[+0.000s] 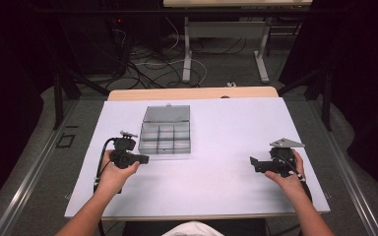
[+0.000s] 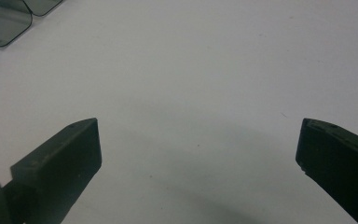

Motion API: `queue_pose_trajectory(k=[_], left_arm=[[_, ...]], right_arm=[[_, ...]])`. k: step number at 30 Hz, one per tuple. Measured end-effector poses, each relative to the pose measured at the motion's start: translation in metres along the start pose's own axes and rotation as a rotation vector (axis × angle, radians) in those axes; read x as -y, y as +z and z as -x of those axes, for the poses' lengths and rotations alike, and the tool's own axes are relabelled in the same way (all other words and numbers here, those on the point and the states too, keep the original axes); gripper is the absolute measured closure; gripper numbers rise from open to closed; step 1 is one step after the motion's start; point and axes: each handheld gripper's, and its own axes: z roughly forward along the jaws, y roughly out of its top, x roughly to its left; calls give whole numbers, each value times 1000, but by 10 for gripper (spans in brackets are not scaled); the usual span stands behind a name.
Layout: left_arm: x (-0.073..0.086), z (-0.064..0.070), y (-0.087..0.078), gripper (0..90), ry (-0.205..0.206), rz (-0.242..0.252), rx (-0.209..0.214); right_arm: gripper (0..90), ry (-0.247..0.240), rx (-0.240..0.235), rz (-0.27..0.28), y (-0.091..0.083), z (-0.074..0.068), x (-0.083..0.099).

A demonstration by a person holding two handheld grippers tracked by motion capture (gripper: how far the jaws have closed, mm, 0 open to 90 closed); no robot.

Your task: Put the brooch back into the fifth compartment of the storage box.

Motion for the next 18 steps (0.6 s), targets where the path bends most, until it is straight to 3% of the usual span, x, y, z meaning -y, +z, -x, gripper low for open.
queue_pose_trajectory(k=[18], left_arm=[[-21, 7, -10, 789, 23, 24, -8]], right_arm=[[0, -1, -1, 1, 0, 0, 0]])
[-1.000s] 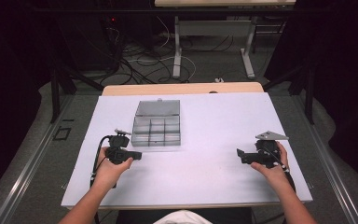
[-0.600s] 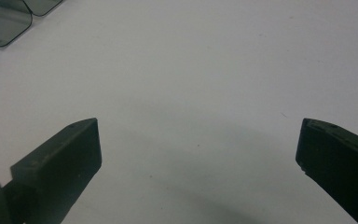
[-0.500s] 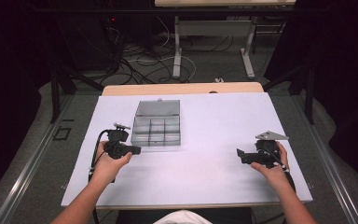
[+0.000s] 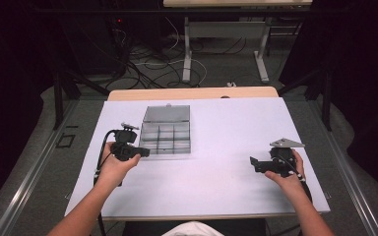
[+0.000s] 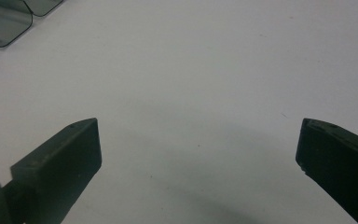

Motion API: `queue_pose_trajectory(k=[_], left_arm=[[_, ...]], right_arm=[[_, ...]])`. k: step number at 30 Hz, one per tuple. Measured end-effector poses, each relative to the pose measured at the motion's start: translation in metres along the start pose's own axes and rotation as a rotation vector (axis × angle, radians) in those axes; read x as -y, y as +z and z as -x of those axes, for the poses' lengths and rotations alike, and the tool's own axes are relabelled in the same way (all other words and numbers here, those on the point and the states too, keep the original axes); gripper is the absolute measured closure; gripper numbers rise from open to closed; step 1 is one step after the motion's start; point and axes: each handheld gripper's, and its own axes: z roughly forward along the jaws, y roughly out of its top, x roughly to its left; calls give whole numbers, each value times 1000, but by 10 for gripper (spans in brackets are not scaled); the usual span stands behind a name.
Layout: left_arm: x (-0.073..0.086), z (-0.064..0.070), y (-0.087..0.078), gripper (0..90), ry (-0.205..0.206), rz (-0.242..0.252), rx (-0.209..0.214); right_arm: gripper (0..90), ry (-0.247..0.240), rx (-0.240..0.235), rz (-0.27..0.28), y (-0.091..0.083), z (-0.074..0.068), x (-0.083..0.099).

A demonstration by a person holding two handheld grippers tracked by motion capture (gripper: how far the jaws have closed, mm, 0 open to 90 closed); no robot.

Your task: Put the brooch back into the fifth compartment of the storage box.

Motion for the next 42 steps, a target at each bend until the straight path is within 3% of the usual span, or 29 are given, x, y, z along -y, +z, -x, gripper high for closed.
queue_pose_trajectory(k=[16, 42], left_arm=[[-24, 8, 1, 789, 14, 3, 13], [-50, 19, 35, 789, -7, 5, 24]], right_arm=[[0, 2, -2, -2, 0, 0, 0], [0, 1, -3, -1, 1, 1, 0]])
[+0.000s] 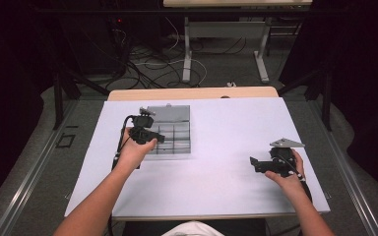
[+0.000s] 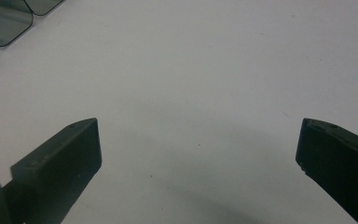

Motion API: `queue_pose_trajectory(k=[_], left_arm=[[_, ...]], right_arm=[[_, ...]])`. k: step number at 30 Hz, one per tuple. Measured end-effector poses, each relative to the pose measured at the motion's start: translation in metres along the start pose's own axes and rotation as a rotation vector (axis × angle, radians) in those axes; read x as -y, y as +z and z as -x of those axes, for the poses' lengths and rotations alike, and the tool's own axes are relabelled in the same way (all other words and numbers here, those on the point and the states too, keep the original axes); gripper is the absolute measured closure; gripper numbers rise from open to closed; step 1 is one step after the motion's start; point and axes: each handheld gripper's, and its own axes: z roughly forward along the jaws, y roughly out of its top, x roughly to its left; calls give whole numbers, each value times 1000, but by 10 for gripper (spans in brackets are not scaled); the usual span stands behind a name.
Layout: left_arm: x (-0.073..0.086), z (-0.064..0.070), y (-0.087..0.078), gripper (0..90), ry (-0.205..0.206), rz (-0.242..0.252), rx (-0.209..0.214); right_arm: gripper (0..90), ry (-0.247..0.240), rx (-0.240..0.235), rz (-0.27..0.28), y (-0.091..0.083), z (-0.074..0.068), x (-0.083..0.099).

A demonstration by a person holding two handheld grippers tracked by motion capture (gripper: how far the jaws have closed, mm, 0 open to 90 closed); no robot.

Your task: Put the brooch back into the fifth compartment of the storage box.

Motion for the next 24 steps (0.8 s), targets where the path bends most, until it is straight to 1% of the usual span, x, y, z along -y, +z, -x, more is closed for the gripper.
queue_pose_trajectory(k=[1, 8, 24], left_arm=[[-1, 0, 2, 789, -9, -2, -4], [-3, -1, 12, 789, -23, -4, -8], [-5, -6, 35, 789, -35, -31, -28]], right_arm=[[0, 2, -2, -2, 0, 0, 0], [0, 1, -3, -2, 0, 0, 0], [0, -5, -6, -3, 0, 1, 0]])
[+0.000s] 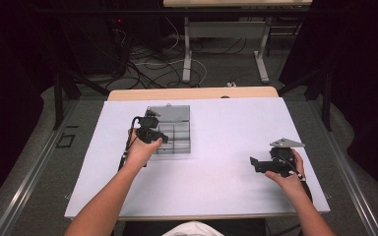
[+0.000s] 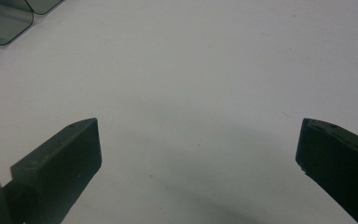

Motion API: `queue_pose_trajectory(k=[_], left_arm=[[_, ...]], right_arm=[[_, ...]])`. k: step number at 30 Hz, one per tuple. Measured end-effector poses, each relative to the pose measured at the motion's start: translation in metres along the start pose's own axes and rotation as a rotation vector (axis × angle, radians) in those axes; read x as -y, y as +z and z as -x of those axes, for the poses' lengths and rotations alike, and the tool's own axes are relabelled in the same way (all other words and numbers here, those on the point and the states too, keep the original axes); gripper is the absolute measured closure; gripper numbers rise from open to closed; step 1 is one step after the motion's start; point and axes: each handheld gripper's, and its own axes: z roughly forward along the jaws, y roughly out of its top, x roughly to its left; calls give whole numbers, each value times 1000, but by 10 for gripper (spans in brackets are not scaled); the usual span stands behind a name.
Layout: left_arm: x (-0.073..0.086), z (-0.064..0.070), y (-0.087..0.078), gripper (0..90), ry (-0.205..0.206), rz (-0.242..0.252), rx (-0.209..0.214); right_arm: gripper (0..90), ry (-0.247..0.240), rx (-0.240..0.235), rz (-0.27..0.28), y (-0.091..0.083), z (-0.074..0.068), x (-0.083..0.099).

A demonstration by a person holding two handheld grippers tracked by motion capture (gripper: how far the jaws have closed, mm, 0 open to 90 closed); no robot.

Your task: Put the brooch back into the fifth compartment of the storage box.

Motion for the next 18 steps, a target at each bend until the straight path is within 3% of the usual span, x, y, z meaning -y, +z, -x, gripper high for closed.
queue_pose_trajectory(k=[18], left_arm=[[2, -5, 21, 789, -2, -27, -26]], right_arm=[[0, -2, -3, -2, 0, 0, 0]])
